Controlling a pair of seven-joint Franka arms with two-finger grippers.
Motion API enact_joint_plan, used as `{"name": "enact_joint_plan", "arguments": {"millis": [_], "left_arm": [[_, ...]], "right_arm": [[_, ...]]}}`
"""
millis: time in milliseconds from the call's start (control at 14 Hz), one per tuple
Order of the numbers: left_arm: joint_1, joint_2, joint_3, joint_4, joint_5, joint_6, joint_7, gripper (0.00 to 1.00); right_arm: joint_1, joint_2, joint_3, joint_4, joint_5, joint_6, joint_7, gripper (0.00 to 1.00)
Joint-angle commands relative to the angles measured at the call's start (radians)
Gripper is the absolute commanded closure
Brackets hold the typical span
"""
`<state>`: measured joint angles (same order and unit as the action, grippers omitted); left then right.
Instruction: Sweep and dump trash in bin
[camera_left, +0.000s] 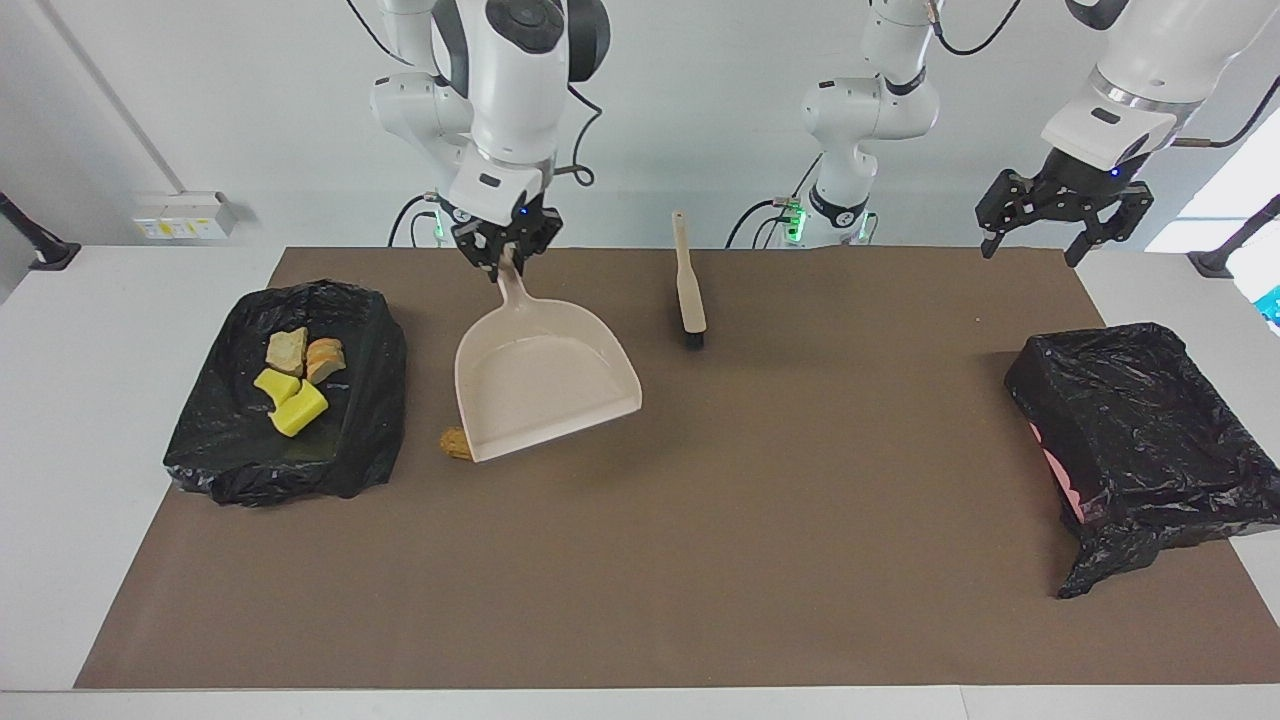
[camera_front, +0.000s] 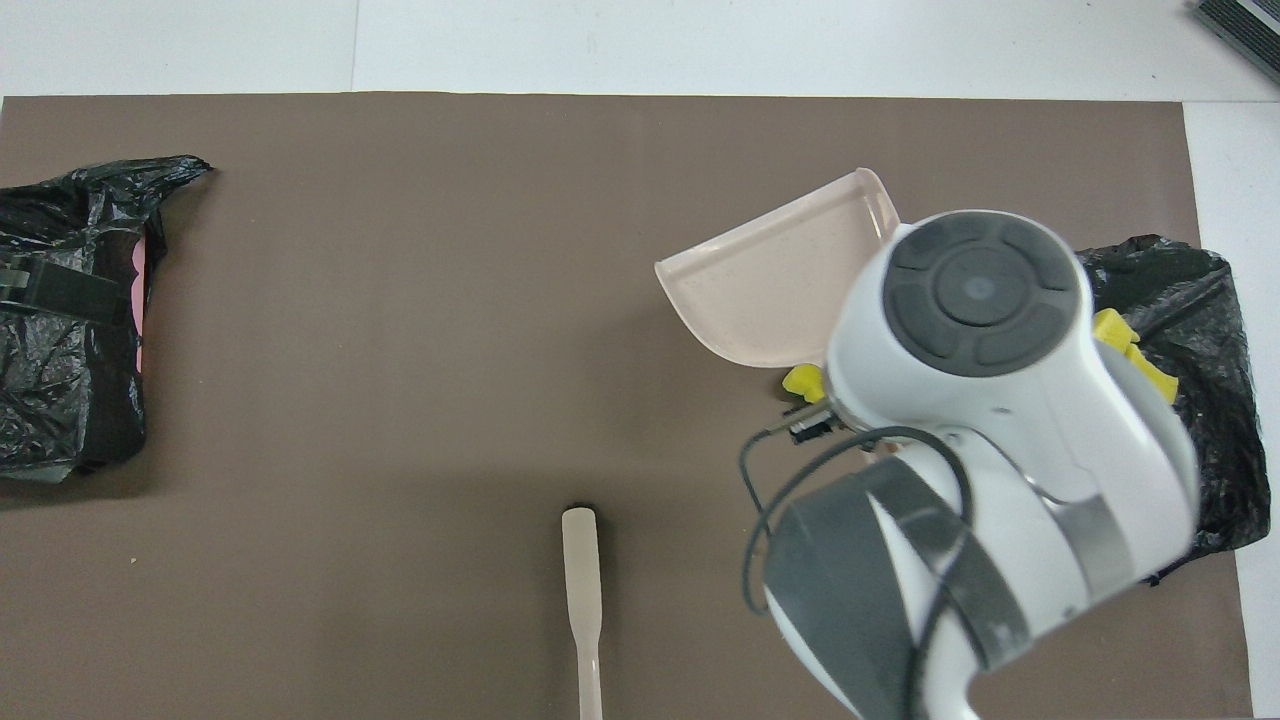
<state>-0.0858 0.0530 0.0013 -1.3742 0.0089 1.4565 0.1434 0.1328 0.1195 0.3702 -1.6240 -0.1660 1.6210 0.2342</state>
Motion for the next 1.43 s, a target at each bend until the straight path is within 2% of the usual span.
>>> {"name": "enact_joint_plan", "arguments": {"millis": [0, 215, 429, 930, 1002, 1073, 1145, 1359], "left_arm": [[0.015, -0.004, -0.012, 0.010, 0.005, -0.021, 0.010, 0.00], [0.017, -0.004, -0.012, 0.010, 0.005, -0.021, 0.010, 0.00], [0.015, -0.004, -0.012, 0.010, 0.005, -0.021, 0.010, 0.00], [0.015, -0.004, -0.012, 0.010, 0.005, -0.021, 0.010, 0.00], [0.015, -0.005, -0.012, 0.010, 0.005, -0.021, 0.010, 0.00], [0.015, -0.004, -0.012, 0.010, 0.005, -0.021, 0.010, 0.00], [0.015, -0.005, -0.012, 0.010, 0.005, -0.021, 0.010, 0.00], [0.015, -0.004, -0.012, 0.010, 0.005, -0.021, 0.010, 0.00]], "right_arm": [[0.039, 0.207, 0.001, 0.165, 0.086, 0.110, 0.270, 1.00], [0.151, 0.360, -0.008, 0.235, 0.091, 0.287, 0.449, 1.00], [0.238, 0.550, -0.008, 0.406, 0.024, 0.332, 0.545, 1.00], [0.275, 0.611, -0.007, 0.328, -0.060, 0.458, 0.573, 1.00], [0.274, 0.611, -0.008, 0.332, -0.064, 0.441, 0.571, 0.67], [0.275, 0.608, -0.008, 0.332, -0.069, 0.427, 0.571, 0.15], [0.274, 0.589, -0.008, 0.332, -0.066, 0.412, 0.567, 0.00], [0.278, 0.502, -0.002, 0.323, -0.047, 0.321, 0.568, 0.00]]}}
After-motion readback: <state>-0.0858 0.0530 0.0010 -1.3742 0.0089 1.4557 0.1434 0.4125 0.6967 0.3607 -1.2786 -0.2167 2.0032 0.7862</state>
